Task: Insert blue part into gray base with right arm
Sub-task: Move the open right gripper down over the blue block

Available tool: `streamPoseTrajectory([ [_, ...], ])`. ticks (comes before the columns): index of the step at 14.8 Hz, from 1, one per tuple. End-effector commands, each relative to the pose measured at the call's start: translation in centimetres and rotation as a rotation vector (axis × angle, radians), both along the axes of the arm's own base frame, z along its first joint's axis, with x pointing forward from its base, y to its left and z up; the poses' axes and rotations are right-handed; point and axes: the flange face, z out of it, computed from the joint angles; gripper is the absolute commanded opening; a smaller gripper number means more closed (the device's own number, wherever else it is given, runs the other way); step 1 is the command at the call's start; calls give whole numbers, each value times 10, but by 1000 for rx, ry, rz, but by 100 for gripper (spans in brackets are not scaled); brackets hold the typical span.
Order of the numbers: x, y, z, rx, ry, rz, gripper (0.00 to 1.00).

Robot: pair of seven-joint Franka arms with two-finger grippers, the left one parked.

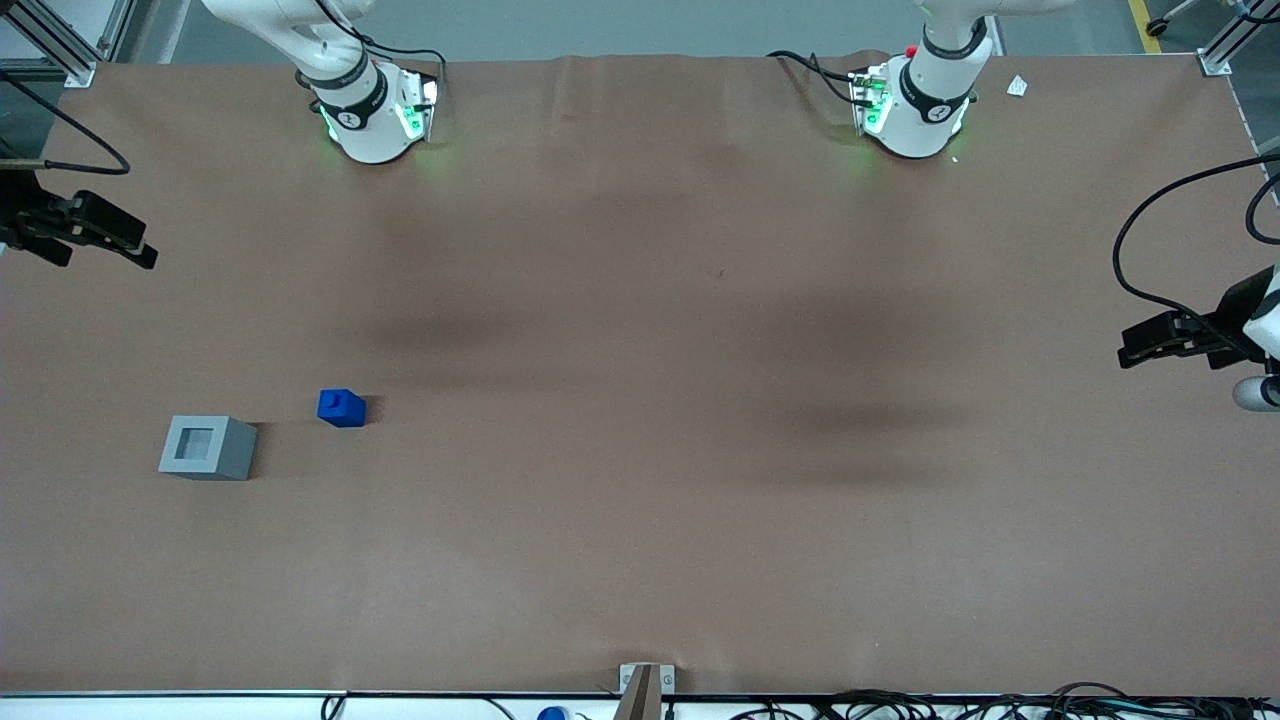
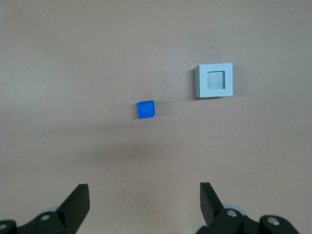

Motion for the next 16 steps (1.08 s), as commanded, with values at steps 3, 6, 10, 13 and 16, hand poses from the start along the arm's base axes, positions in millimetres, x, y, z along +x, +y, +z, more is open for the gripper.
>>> streamPoseTrajectory([
  [3, -2, 2, 1, -1, -1, 6, 100],
  [6, 8, 4, -9, -13, 16, 12, 100],
  [10, 44, 12, -61, -8, 65, 12, 100],
  [13, 57, 15, -103, -10, 49, 14, 100],
  [16, 59, 14, -151, -4, 14, 2, 100],
])
